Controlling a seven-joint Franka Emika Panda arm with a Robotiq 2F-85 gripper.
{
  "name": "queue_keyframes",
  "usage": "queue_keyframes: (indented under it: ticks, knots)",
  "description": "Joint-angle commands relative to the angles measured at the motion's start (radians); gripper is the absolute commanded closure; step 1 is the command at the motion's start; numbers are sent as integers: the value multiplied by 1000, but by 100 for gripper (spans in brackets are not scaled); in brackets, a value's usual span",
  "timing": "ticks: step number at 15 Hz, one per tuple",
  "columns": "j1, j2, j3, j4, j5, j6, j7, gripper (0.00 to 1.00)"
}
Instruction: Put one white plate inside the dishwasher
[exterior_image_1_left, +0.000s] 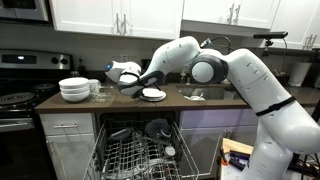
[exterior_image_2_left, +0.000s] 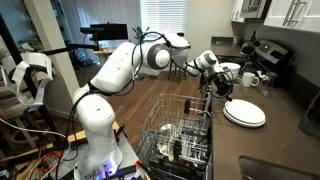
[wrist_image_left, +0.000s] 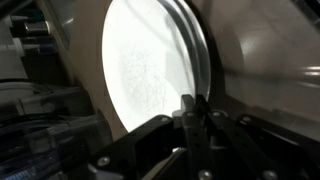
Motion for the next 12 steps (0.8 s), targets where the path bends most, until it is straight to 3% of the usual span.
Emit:
queue_keyframes:
  ticks: [1, 12]
  knots:
    - [11, -7, -3, 18, -7, -12, -22, 98]
    - [9, 10, 6, 48, 0, 8, -40, 98]
